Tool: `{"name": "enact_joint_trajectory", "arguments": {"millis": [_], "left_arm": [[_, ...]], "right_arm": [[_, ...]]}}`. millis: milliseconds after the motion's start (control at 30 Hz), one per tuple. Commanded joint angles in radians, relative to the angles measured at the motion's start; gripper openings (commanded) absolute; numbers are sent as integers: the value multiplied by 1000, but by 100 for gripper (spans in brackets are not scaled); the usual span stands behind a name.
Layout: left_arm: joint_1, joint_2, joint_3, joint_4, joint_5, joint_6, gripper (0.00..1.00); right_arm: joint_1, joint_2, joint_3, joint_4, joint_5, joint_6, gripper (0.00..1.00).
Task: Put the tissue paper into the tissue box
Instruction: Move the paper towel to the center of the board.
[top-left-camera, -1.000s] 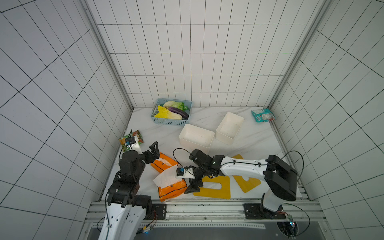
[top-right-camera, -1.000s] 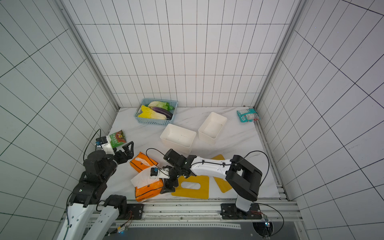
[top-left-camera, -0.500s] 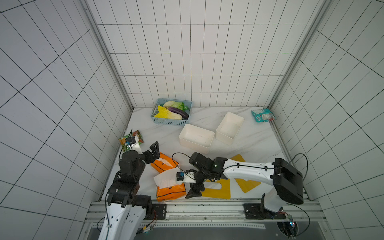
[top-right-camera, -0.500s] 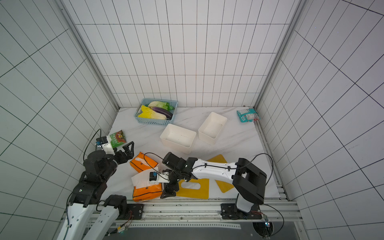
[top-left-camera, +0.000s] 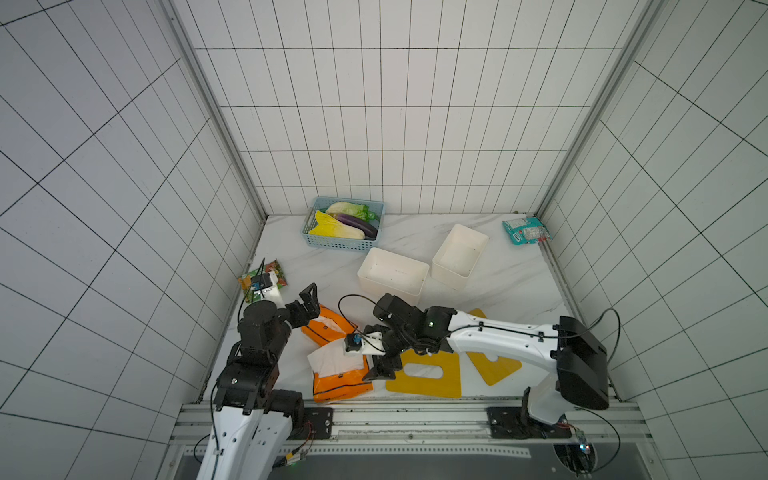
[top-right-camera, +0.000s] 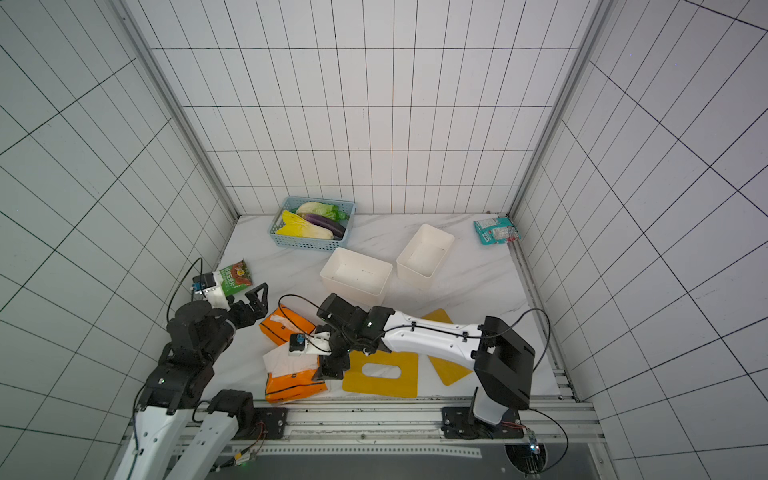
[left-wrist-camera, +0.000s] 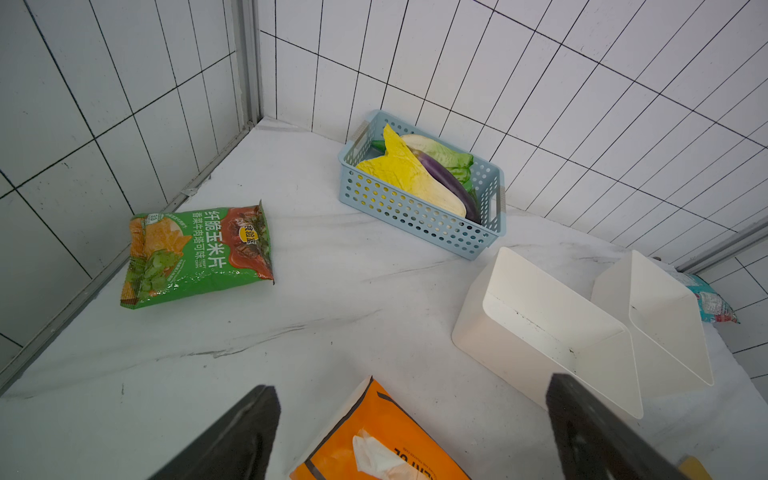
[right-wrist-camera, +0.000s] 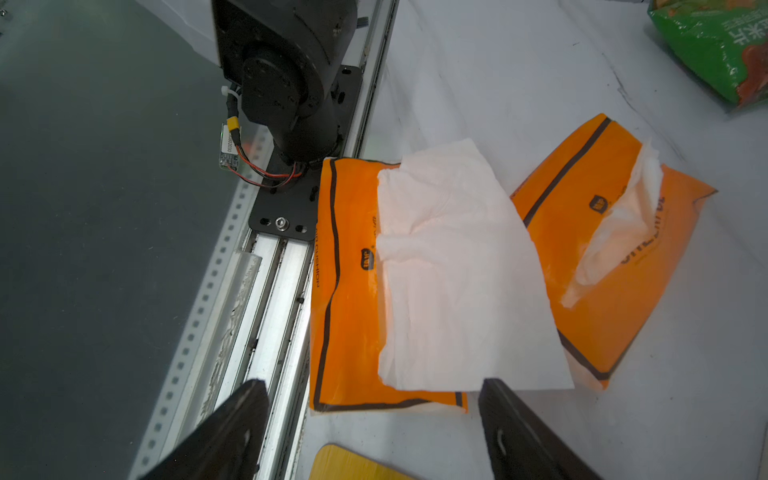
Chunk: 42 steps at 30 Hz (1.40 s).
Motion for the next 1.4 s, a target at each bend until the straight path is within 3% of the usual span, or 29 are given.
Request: {"name": "enact_joint_trajectory", "arguments": {"millis": [0,433,600,800,1033,1167,1367], "left_arm": [[5,-16,-12,14,-10,7,98],[5,-21,-13,14,-9,7,99],[5,-24,-12,14,-8,7,98],[6,-24,-12,14,-8,7,98],[5,-26,-15,14,-9,6,99],[5,-27,-14,16,-9,7,98],[5,-28,-15,16,-8,6,98]], "right_arm": [[17,68,51,-1,-9,-11,81],[77,219,107,-47,2,17,59],[70,229,105,-46,57,54,32],[3,210,75,-40,117,144,11],[-131,128,-37,-7,164,246,0],[-181,83,-83,3,174,302,0],[-186,49,-89,29,28,346,1]]}}
